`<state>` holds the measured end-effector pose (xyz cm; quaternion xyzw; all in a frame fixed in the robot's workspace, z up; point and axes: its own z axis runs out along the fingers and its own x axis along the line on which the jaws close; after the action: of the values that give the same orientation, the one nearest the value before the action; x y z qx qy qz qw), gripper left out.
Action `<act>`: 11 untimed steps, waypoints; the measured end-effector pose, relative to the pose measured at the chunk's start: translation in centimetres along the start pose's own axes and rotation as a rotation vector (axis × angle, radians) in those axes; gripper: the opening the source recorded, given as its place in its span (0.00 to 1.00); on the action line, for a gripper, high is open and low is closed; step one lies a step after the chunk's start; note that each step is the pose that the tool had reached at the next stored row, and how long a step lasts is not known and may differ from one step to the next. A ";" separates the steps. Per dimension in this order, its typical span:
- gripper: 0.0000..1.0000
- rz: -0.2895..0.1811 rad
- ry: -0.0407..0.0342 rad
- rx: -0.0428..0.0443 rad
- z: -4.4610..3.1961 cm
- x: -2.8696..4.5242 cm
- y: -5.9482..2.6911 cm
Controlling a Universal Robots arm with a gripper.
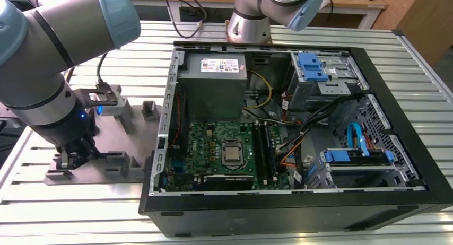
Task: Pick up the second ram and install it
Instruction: 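Pick up the second ram and move it above second insertion slot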
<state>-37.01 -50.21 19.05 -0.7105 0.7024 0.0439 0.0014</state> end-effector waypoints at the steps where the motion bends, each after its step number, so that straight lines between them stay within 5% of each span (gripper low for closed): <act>1: 0.11 0.000 -0.0002 0.0002 0.00 0.00 0.00; 11: 0.11 0.000 0.0000 0.0001 -0.75 -0.05 0.05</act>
<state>-37.01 -50.21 19.81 -0.7104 0.7024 0.0439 0.0014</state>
